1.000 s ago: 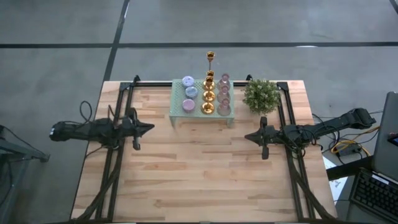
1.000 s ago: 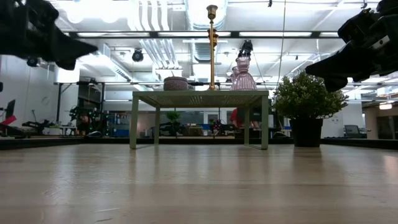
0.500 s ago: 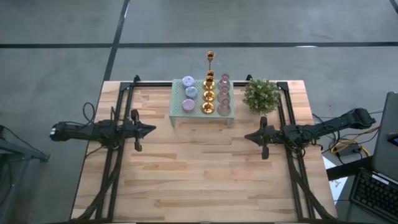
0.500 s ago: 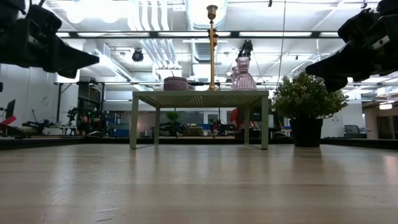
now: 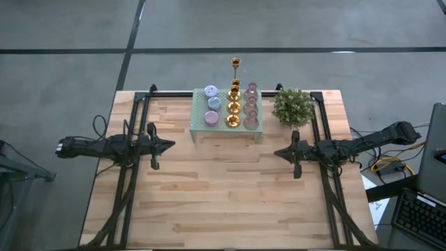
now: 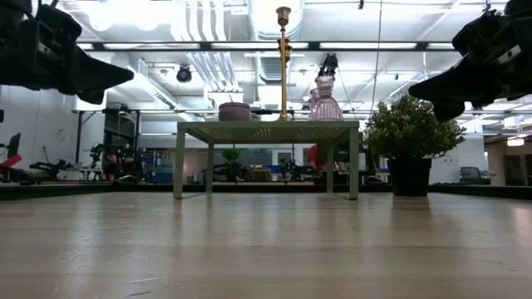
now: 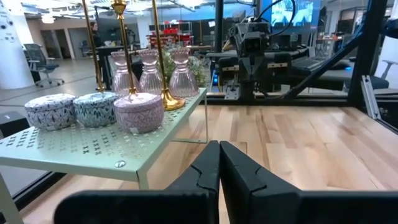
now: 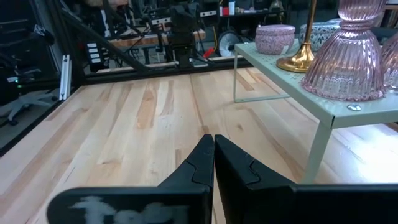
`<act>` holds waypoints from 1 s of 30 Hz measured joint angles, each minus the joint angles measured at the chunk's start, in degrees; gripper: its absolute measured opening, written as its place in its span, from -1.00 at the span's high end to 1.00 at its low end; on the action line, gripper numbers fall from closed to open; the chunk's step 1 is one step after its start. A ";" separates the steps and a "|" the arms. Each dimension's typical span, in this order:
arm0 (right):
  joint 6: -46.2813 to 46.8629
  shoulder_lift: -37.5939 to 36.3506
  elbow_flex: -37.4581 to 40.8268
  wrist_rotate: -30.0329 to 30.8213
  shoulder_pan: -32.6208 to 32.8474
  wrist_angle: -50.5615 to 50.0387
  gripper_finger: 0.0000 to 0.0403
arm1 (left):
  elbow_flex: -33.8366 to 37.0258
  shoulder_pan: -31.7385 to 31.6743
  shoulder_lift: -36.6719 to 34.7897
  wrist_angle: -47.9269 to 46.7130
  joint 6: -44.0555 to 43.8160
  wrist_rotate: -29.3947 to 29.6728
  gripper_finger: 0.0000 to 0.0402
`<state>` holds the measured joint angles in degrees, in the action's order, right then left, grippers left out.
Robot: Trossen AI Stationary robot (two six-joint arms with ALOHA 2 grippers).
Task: Pick & Place candle stick holders
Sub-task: Return to Home Position
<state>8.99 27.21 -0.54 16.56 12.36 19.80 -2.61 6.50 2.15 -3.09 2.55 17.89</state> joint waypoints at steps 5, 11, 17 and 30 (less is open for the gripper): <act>0.00 -0.93 0.00 -0.02 0.00 -0.10 0.96 | 0.02 0.00 0.00 -0.09 0.00 0.00 0.93; 0.00 -5.02 0.00 -0.02 0.00 -0.06 0.96 | 0.04 0.00 0.00 -0.35 0.00 0.00 0.93; 0.00 -12.20 0.00 0.00 0.00 -0.01 0.96 | 0.09 0.00 0.02 -0.33 0.00 0.00 0.93; 0.00 -19.39 0.00 -0.01 0.00 -0.04 0.96 | 0.13 0.00 0.02 -0.33 0.02 0.02 0.93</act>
<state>8.99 7.82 -0.54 16.55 12.36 19.76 -2.48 6.50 2.17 -3.42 2.57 17.91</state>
